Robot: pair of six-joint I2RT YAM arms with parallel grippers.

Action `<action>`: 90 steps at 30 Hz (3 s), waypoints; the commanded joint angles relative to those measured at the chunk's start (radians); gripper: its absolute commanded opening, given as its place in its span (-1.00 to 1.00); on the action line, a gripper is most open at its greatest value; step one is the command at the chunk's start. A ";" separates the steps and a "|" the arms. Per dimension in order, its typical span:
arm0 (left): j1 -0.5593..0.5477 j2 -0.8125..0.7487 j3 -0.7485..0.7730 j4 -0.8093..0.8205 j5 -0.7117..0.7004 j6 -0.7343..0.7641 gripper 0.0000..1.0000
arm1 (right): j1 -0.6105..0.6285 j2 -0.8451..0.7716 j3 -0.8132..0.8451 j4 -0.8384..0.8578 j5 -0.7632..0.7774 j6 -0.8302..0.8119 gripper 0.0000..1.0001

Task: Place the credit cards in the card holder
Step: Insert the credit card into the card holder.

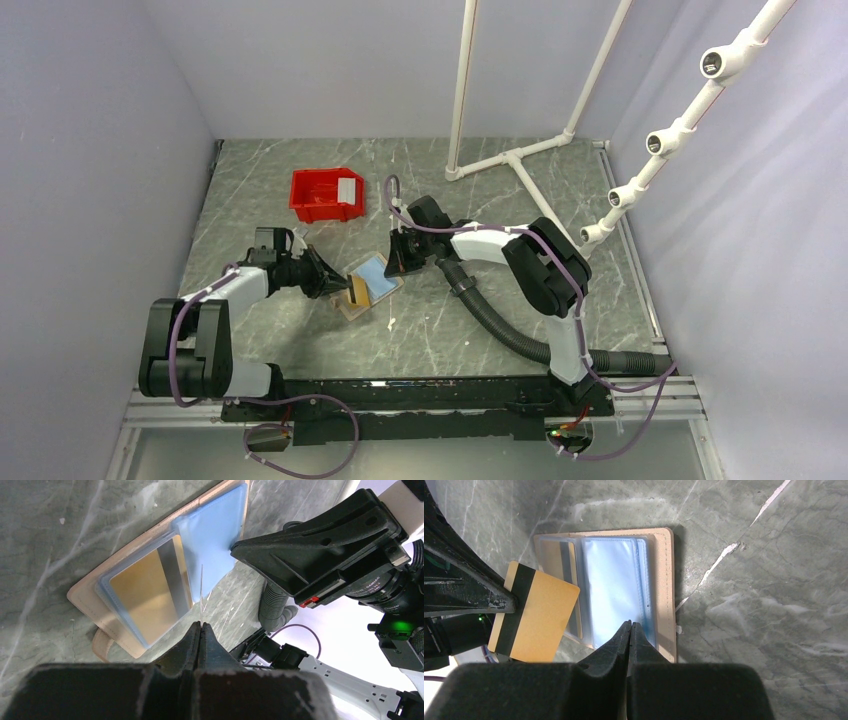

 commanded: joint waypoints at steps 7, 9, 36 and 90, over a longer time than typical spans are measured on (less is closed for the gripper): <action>0.006 0.027 -0.019 0.054 -0.001 0.007 -1.00 | -0.001 0.013 0.001 0.036 -0.002 -0.007 -1.00; 0.006 0.032 -0.021 0.065 -0.002 0.007 -1.00 | -0.001 0.014 0.001 0.037 -0.003 -0.007 -1.00; 0.006 0.060 -0.079 0.267 -0.003 -0.022 -1.00 | -0.001 0.026 0.008 0.034 -0.003 -0.011 -1.00; -0.132 0.036 -0.306 0.742 -0.337 -0.262 -1.00 | 0.016 0.014 0.025 -0.018 0.011 0.008 -1.00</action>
